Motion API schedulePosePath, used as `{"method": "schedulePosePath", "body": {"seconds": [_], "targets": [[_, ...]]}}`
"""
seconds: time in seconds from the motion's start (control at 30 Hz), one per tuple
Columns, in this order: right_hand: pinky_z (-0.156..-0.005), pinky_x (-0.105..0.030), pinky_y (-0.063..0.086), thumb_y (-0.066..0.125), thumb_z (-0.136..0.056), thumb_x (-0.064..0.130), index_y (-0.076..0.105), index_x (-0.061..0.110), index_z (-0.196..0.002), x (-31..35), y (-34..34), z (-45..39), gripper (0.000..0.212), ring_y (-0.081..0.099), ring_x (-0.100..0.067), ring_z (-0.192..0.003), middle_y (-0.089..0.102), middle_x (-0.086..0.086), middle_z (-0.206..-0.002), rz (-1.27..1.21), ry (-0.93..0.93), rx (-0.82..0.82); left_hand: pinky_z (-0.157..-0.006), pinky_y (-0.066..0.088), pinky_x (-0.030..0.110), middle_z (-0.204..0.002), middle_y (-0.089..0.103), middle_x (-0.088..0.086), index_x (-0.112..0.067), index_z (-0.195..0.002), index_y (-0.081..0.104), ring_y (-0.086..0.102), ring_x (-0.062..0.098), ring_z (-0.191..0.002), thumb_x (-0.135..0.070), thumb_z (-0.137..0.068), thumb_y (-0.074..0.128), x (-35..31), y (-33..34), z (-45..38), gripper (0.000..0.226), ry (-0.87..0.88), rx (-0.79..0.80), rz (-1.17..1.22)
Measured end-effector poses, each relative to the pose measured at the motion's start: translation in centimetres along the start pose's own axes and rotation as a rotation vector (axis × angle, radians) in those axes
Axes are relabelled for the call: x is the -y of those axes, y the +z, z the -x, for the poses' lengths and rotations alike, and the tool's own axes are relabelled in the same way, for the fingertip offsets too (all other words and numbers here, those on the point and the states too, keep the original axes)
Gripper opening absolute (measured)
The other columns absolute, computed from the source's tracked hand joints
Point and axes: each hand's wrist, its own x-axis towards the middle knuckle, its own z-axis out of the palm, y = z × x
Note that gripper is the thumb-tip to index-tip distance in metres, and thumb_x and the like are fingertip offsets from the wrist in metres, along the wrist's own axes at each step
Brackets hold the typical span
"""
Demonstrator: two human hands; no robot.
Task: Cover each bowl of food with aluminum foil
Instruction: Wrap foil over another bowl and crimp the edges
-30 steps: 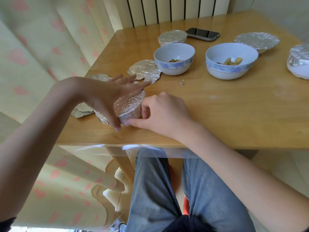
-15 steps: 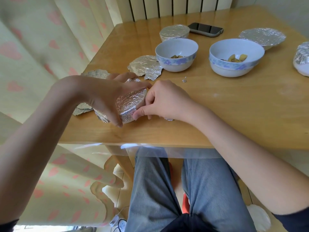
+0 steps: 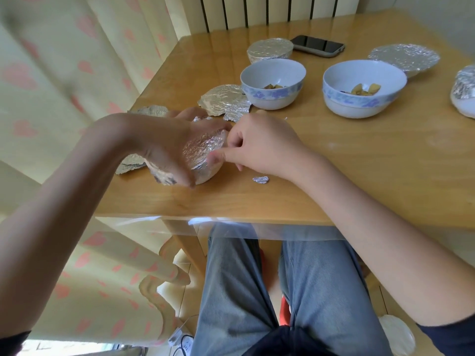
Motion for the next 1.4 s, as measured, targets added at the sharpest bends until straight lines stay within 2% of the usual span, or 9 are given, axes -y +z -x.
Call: {"method": "schedulePosePath", "body": {"seconds": [0.17,0.3,0.4,0.63,0.8,0.97,1.1,1.3,1.4], "targets": [[-0.054,-0.030,0.038,0.052,-0.083,0.066,0.057,0.021,-0.062,-0.9,0.0,0.4,0.050,0.046,-0.008,-0.053,0.049,0.005,-0.052,0.060,-0.014,-0.069,-0.101,0.037,0.048,-0.155,0.012,-0.001,-0.060,-0.142,-0.013,0.031,0.037,-0.137,-0.061,-0.057,0.081,-1.2,-0.1,-0.9,0.126,-0.163,-0.011,-0.006],[-0.058,-0.028,0.040,0.057,-0.078,0.067,0.064,0.027,-0.080,-1.0,-0.1,1.6,0.041,0.053,-0.009,-0.064,0.051,0.010,-0.058,0.067,-0.014,-0.001,-0.116,0.007,0.056,-0.158,-0.029,0.000,-0.059,-0.130,-0.037,-0.012,0.034,-0.148,-0.071,-0.033,0.076,-1.2,-0.8,0.0,0.149,-0.148,0.049,0.029],[-0.060,-0.027,0.040,0.060,-0.070,0.074,0.064,0.029,-0.079,-0.1,0.5,2.4,0.046,0.054,-0.008,-0.073,0.050,0.014,-0.062,0.118,-0.025,0.011,-0.115,0.000,0.059,-0.153,-0.036,-0.009,-0.063,-0.127,-0.036,-0.029,0.028,-0.142,-0.067,-0.030,0.080,-0.2,-1.2,0.3,0.151,-0.097,0.065,0.000],[-0.052,-0.024,0.033,0.067,-0.075,0.060,0.064,0.022,-0.072,0.7,1.4,1.3,0.038,0.049,-0.010,-0.067,0.050,0.012,-0.059,0.053,-0.019,-0.013,-0.116,0.021,0.055,-0.157,-0.009,-0.019,-0.071,-0.130,-0.022,0.001,0.023,-0.149,-0.056,-0.043,0.090,0.8,-0.6,-1.0,0.142,0.009,0.088,-0.011],[-0.052,-0.026,0.033,0.081,-0.063,0.053,0.063,0.022,-0.051,-0.2,0.6,-0.3,0.038,0.043,-0.007,-0.049,0.054,0.014,-0.047,-0.108,0.039,0.076,-0.116,0.021,0.053,-0.156,-0.011,-0.019,-0.068,-0.132,-0.024,0.001,0.022,-0.148,-0.053,-0.050,0.091,0.6,-0.5,-1.0,0.142,-0.020,0.090,-0.057],[-0.042,-0.021,0.031,0.083,-0.050,0.060,0.068,0.015,-0.052,0.1,-1.1,-2.5,0.047,0.040,-0.008,-0.041,0.049,0.005,-0.039,-0.009,0.055,0.255,-0.115,0.024,0.051,-0.155,-0.008,-0.019,-0.062,-0.139,-0.018,0.003,0.022,-0.146,-0.049,-0.053,0.089,0.6,-0.4,-0.9,0.139,-0.021,0.062,-0.052],[-0.039,-0.018,0.030,0.084,-0.051,0.054,0.069,0.010,-0.057,-0.2,-1.2,-3.9,0.047,0.043,-0.014,-0.046,0.056,-0.002,-0.049,-0.060,0.036,0.396,-0.113,0.026,0.052,-0.154,-0.004,-0.020,-0.063,-0.140,-0.015,0.006,0.022,-0.145,-0.049,-0.052,0.090,0.7,-0.2,-0.9,0.137,-0.015,0.048,-0.044],[-0.045,-0.021,0.027,0.084,-0.058,0.048,0.054,0.016,-0.051,-1.7,-0.3,-2.8,0.044,0.033,-0.005,-0.041,0.043,0.008,-0.043,-0.276,-0.008,0.253,-0.114,0.025,0.055,-0.155,-0.009,-0.020,-0.063,-0.139,-0.018,0.002,0.023,-0.146,-0.054,-0.050,0.089,0.9,-0.2,-0.9,0.139,-0.027,0.064,-0.046],[-0.050,-0.027,0.030,0.081,-0.051,0.059,0.056,0.014,-0.054,-1.6,-0.3,-2.9,0.051,0.035,-0.009,-0.046,0.042,0.008,-0.044,-0.180,0.015,0.134,-0.113,0.027,0.054,-0.153,-0.005,-0.022,-0.064,-0.139,-0.015,0.005,0.023,-0.145,-0.059,-0.043,0.086,0.8,-0.2,-0.9,0.140,-0.022,0.057,-0.041]]}}
